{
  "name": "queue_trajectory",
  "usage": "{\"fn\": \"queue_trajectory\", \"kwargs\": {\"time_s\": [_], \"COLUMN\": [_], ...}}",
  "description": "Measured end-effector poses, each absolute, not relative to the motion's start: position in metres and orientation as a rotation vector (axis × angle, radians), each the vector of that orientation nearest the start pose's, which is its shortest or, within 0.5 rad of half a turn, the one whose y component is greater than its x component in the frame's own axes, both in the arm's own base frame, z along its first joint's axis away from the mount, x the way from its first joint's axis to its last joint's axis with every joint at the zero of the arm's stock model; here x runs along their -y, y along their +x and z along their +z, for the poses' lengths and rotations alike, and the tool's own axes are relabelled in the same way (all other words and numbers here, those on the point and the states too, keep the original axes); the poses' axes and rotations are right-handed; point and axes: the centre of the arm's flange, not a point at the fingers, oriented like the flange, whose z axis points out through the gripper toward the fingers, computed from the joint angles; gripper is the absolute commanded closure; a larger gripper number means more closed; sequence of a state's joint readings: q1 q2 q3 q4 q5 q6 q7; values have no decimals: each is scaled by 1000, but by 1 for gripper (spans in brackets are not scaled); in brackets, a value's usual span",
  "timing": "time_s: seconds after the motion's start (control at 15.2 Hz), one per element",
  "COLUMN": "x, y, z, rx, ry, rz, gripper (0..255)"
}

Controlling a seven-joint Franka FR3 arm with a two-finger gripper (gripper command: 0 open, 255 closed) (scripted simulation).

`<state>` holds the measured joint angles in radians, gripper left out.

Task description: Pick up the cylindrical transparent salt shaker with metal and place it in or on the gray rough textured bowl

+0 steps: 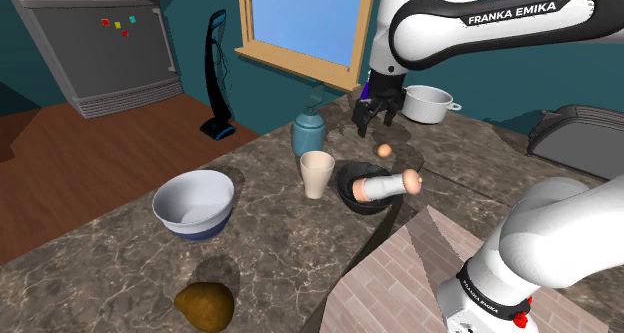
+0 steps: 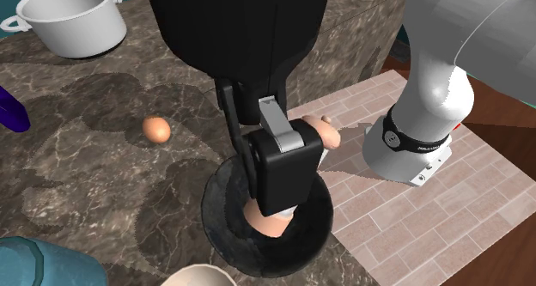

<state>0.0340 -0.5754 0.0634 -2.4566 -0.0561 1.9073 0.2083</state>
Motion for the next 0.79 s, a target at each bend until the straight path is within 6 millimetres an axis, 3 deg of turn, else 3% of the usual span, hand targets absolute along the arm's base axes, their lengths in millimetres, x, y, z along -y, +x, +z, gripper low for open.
{"fn": "queue_trajectory", "kwargs": {"time_s": [0.13,0.4,0.79], "x": [-34,-40,-39], "y": [376,377,376], "z": [506,543,549], "rx": [-165,-165,-165], "ry": [-3220,-3220,-3220], "rz": [-62,-62,-61], "gripper": [0,0,0]}}
